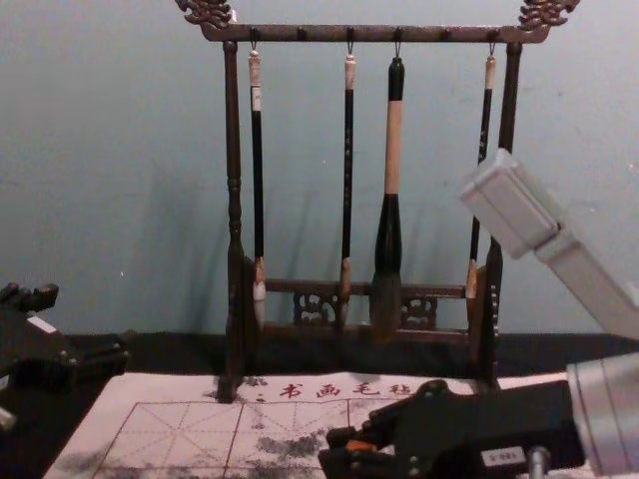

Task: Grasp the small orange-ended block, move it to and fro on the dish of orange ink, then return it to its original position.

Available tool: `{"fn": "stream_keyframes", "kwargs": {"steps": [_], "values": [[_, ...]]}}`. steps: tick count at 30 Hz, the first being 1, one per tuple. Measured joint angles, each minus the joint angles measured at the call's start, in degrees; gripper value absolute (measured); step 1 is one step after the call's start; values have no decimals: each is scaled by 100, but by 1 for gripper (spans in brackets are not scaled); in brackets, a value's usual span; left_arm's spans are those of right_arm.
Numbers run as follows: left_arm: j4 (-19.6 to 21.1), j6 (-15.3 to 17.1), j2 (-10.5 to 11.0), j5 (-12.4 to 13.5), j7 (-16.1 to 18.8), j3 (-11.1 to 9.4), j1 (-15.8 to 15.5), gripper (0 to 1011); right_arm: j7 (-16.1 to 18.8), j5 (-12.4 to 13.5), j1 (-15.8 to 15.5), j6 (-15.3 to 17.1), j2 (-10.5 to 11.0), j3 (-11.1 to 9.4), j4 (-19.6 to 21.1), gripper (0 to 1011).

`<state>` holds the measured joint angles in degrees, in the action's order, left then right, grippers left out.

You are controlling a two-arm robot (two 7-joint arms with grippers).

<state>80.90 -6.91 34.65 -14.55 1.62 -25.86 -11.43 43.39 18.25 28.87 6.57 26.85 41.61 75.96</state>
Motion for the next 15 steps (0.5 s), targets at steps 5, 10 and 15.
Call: {"fn": "stream_keyframes", "kwargs": {"steps": [5,10,15], "values": [[0,0,0,0,0,0,0,1001,7,7,44,5,-65,42,-33,145],[0,0,0,0,0,0,0,1001,17,8,93,9,-128,83,-105,145],[0,0,0,0,0,0,0,1001,35,4,145,9,-187,128,-190,145]]}}
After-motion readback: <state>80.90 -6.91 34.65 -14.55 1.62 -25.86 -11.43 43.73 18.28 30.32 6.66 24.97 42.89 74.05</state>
